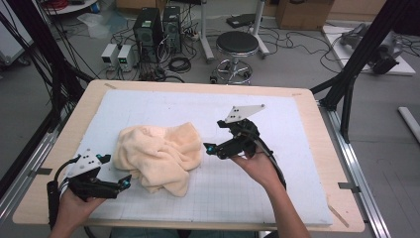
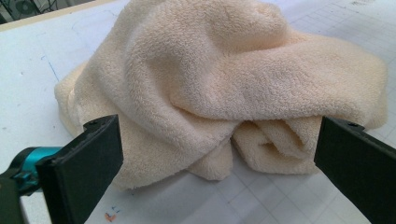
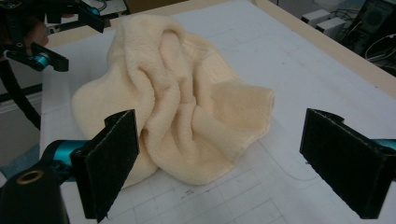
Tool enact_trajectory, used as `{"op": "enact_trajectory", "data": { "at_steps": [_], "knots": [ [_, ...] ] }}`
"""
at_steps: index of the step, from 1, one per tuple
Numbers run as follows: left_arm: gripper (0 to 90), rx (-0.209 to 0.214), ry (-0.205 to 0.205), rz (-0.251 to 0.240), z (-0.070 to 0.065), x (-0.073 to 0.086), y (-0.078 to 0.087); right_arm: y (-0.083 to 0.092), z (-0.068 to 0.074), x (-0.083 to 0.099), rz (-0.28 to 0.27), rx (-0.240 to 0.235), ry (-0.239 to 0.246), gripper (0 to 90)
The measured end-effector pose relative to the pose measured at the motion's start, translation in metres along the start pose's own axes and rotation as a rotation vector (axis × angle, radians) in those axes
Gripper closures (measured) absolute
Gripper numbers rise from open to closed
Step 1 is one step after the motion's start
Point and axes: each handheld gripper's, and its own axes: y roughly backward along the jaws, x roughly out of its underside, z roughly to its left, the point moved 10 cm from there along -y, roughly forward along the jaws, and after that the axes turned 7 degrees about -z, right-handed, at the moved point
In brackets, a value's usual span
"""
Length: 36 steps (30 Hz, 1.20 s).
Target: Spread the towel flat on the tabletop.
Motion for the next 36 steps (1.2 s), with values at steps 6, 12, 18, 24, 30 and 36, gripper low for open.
{"op": "enact_trajectory", "data": {
  "at_steps": [6, 12, 18, 24, 30, 36],
  "knots": [
    [1.7, 0.002, -0.001, 0.001, -0.001, 0.0, 0.0, 0.005, -0.004, 0.005, 0.027, 0.007, -0.012, 11.0],
    [1.7, 0.005, -0.007, 0.004, -0.001, 0.0, 0.0, 0.016, -0.005, 0.009, 0.046, 0.028, 0.0, 10.9],
    [1.7, 0.007, -0.009, 0.004, -0.003, 0.0, -0.001, 0.03, -0.008, 0.015, 0.074, 0.06, 0.017, 10.9],
    [1.7, 0.007, 0.001, 0.003, -0.004, 0.0, 0.0, 0.038, -0.012, 0.021, 0.048, 0.082, 0.01, 11.0],
    [1.7, 0.016, -0.011, 0.007, -0.011, 0.0, 0.0, 0.045, -0.009, 0.032, 0.059, 0.084, -0.016, 11.0],
    [1.7, 0.013, -0.014, 0.004, -0.017, 0.0, 0.002, 0.047, -0.001, 0.011, 0.046, 0.068, 0.018, 11.0]
  ]
}}
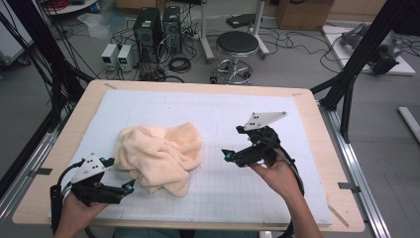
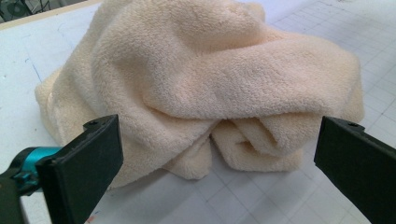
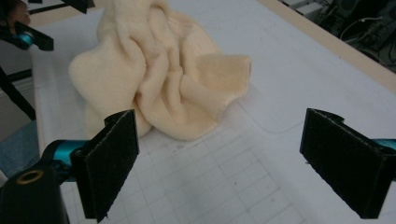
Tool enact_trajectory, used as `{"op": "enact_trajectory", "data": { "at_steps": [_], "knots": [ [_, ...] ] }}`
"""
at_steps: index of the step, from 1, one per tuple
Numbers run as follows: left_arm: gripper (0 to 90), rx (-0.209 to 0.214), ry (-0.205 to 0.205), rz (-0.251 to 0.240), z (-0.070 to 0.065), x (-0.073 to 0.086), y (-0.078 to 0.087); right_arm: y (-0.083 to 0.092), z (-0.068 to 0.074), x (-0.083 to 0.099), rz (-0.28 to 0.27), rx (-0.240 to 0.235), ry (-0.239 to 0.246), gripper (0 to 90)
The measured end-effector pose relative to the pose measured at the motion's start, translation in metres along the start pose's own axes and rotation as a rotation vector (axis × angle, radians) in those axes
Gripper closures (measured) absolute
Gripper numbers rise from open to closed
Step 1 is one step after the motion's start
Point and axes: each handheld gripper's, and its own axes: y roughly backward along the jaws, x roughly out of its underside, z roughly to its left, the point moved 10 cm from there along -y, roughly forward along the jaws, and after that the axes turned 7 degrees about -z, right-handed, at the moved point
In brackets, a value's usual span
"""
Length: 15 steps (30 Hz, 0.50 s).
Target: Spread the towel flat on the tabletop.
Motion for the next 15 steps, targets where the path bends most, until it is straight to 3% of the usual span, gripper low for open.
{"op": "enact_trajectory", "data": {
  "at_steps": [3, 4, 6, 9, 10, 11, 15],
  "knots": [
    [1.7, -0.004, 0.001, 0.0, 0.001, 0.0, 0.002, -0.005, 0.006, -0.035, -0.017, -0.019, 0.056, 11.0],
    [1.7, -0.004, 0.001, 0.0, 0.001, 0.0, 0.002, -0.005, 0.006, -0.035, -0.017, -0.019, 0.056, 11.0],
    [1.7, -0.009, 0.005, -0.001, 0.003, 0.001, 0.002, -0.013, 0.008, -0.052, -0.022, -0.035, 0.083, 11.0],
    [1.7, -0.008, 0.013, -0.001, 0.004, 0.001, 0.002, -0.029, 0.012, -0.072, -0.009, -0.068, 0.101, 11.0],
    [1.7, -0.007, 0.014, -0.001, 0.005, 0.001, 0.002, -0.043, 0.015, -0.08, 0.001, -0.093, 0.118, 11.0],
    [1.7, -0.006, 0.013, 0.001, 0.005, 0.002, 0.002, -0.043, 0.015, -0.08, 0.001, -0.093, 0.118, 11.0],
    [1.7, -0.002, 0.011, 0.003, 0.004, 0.002, 0.001, -0.071, 0.024, -0.079, 0.028, -0.126, 0.118, 11.0]
  ]
}}
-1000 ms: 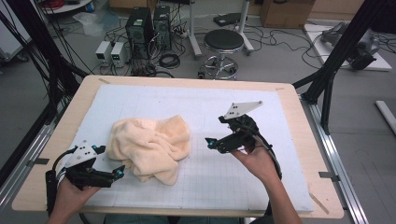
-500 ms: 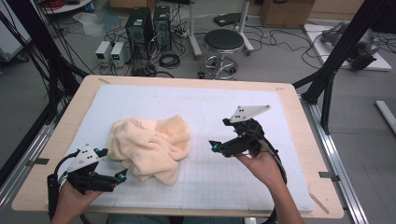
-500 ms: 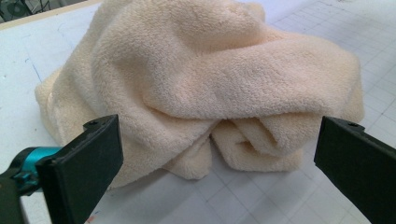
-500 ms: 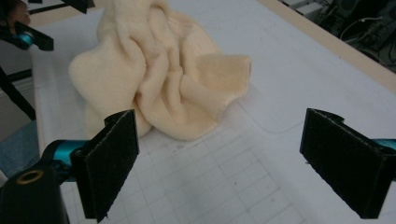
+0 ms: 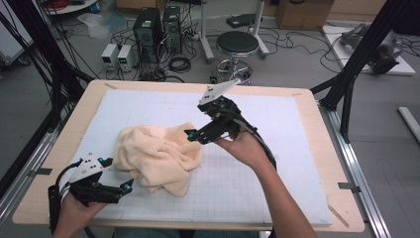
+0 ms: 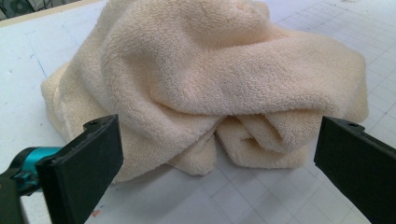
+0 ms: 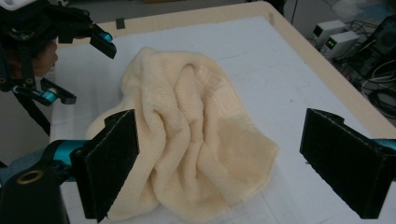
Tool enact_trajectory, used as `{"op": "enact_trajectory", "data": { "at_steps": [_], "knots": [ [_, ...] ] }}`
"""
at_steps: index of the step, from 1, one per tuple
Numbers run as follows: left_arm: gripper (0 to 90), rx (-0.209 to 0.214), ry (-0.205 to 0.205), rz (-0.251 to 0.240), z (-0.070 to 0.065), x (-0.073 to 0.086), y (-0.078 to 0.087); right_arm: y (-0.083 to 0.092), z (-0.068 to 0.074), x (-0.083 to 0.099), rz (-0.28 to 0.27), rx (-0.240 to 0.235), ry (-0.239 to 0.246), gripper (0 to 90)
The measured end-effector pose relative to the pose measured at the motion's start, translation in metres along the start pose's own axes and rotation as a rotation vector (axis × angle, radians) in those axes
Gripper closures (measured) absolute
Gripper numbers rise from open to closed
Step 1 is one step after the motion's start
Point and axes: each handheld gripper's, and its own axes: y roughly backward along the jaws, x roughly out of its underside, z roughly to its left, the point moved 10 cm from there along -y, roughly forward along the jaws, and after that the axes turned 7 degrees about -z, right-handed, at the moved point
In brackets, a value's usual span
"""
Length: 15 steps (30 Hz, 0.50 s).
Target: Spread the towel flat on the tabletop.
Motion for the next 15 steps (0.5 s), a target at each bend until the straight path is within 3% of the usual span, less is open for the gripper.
{"op": "enact_trajectory", "data": {
  "at_steps": [1, 2, 3, 5, 6, 7, 11, 15],
  "knots": [
    [1.7, 0.001, 0.001, 0.001, 0.0, 0.0, 0.0, -0.014, 0.004, 0.004, 0.005, -0.022, -0.005, 11.0],
    [1.7, 0.0, 0.001, 0.0, 0.0, 0.0, 0.0, -0.014, 0.004, 0.004, 0.005, -0.022, -0.005, 11.0],
    [1.7, 0.005, -0.001, 0.001, -0.001, 0.0, 0.0, -0.028, 0.006, 0.011, 0.046, -0.037, -0.011, 11.0],
    [1.7, 0.002, -0.003, 0.0, -0.001, 0.0, 0.0, -0.042, 0.01, 0.014, 0.073, -0.047, 0.0, 11.1],
    [1.7, 0.002, -0.003, -0.002, -0.001, 0.0, 0.0, -0.042, 0.01, 0.014, 0.073, -0.047, 0.0, 11.1],
    [1.7, 0.002, -0.001, -0.003, -0.001, -0.001, 0.0, -0.054, 0.014, 0.016, 0.079, -0.06, 0.011, 11.4],
    [1.7, 0.001, 0.001, -0.002, -0.001, 0.0, 0.0, -0.075, 0.023, 0.022, 0.1, -0.087, 0.008, 15.2],
    [1.7, 0.0, -0.001, 0.002, 0.0, 0.0, 0.0, -0.087, 0.027, 0.025, 0.04, -0.089, 0.032, 20.5]
  ]
}}
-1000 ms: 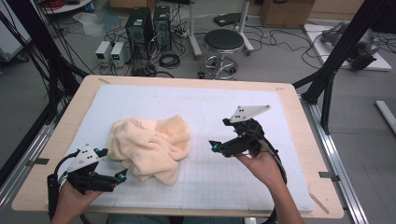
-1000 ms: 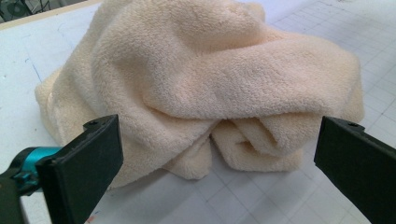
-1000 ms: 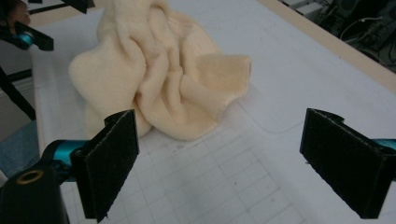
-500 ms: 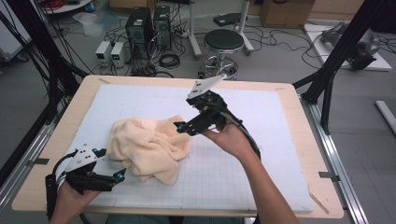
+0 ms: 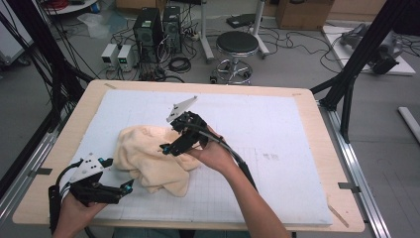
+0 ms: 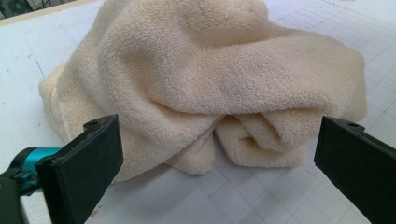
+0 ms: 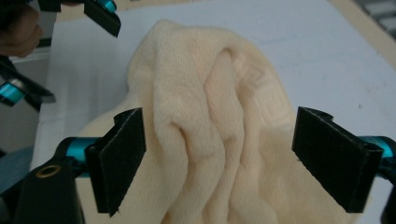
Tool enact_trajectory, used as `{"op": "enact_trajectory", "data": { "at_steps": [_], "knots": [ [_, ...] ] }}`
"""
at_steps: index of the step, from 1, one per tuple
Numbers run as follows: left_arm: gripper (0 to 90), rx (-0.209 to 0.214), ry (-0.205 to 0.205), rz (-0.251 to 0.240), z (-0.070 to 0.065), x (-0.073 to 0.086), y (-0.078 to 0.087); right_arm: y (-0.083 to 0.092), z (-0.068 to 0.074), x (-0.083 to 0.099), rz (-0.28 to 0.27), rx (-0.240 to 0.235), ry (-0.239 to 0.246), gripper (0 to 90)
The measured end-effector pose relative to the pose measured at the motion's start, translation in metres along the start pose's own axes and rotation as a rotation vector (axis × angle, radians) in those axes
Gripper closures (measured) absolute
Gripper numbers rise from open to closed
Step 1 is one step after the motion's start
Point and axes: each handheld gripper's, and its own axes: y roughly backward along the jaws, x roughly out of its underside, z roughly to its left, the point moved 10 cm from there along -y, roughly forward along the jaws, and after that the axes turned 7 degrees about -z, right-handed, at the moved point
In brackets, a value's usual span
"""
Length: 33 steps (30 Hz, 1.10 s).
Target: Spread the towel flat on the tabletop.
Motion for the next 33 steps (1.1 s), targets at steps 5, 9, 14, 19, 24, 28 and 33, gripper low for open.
{"op": "enact_trajectory", "data": {
  "at_steps": [5, 9, 14, 19, 24, 28, 33],
  "knots": [
    [1.7, 0.002, 0.002, -0.001, 0.0, 0.0, -0.001, -0.023, 0.005, 0.023, 0.03, -0.029, -0.036, 22.0],
    [1.7, 0.003, -0.001, 0.001, 0.0, 0.0, -0.002, -0.044, 0.013, 0.043, 0.079, -0.068, -0.038, 28.0],
    [1.7, 0.004, -0.004, 0.003, 0.0, 0.0, -0.002, -0.055, 0.017, 0.049, 0.093, -0.089, -0.026, 36.6],
    [1.7, 0.006, -0.006, 0.006, 0.0, 0.0, -0.003, -0.068, 0.022, 0.062, 0.148, -0.095, 0.001, 50.5],
    [1.7, 0.004, -0.006, 0.007, 0.0, 0.0, -0.002, -0.07, 0.023, 0.066, 0.14, -0.11, -0.007, 68.0],
    [1.7, 0.001, -0.005, 0.005, 0.0, 0.0, -0.002, -0.067, 0.022, 0.065, 0.143, -0.114, -0.013, 71.4],
    [1.7, 0.002, -0.007, 0.009, 0.001, 0.001, -0.001, -0.06, 0.019, 0.061, 0.116, -0.127, -0.038, 73.4]
  ]
}}
